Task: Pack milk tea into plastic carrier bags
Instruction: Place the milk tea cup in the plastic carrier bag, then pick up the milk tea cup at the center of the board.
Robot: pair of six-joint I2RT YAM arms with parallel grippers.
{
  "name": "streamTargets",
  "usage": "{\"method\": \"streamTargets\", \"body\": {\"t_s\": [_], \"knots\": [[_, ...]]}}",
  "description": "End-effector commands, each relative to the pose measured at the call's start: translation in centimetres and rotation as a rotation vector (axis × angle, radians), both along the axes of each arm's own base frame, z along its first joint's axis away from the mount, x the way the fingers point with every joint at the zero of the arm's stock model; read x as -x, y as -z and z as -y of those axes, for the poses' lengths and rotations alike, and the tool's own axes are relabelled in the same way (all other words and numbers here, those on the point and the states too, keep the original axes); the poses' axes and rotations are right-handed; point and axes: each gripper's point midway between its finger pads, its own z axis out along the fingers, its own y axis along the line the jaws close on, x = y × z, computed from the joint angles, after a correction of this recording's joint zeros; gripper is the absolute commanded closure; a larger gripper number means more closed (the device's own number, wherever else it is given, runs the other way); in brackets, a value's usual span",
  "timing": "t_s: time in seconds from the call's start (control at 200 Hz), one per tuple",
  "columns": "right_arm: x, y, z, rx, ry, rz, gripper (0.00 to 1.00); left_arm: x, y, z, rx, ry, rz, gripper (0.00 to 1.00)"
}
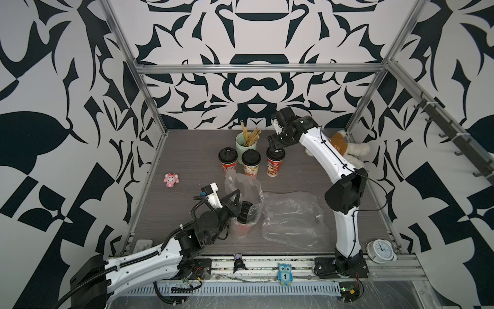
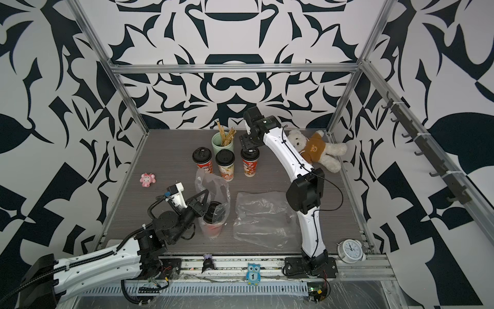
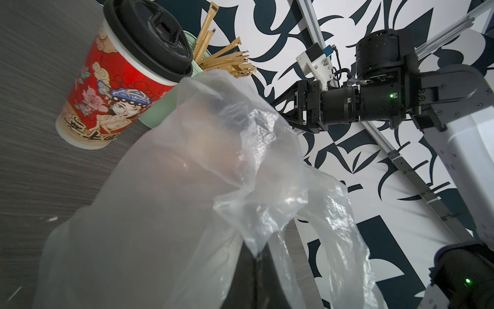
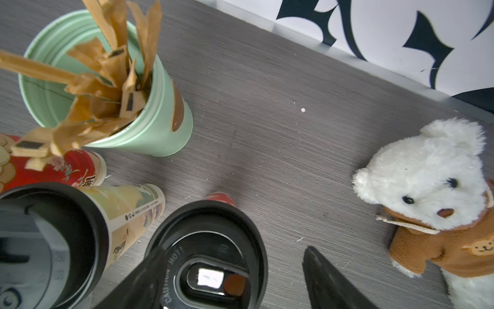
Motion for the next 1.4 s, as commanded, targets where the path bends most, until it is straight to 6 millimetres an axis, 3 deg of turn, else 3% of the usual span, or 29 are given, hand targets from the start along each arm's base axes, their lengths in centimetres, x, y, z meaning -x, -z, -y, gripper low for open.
{"method": "streamTargets", "body": {"t_s": [0.0,0.705,1.395], "knots": [[0.9,-2.5,-0.4,-0.042,-0.023,0.021,0.17,0.1,-0.9,0.2,0.001,0.008,0.013,1.00],[2.6,-0.2,-0.8,-0.016,-0.039,-0.073,0.19,0.2,-1.0,-0.1,0.005,0.004,0.017,1.00],[2.4,1.6,-0.5,0.028,-0.034,-0.102,0.25,0.3,-0.8,-0.3,0.009,0.004,0.011,1.00]]}}
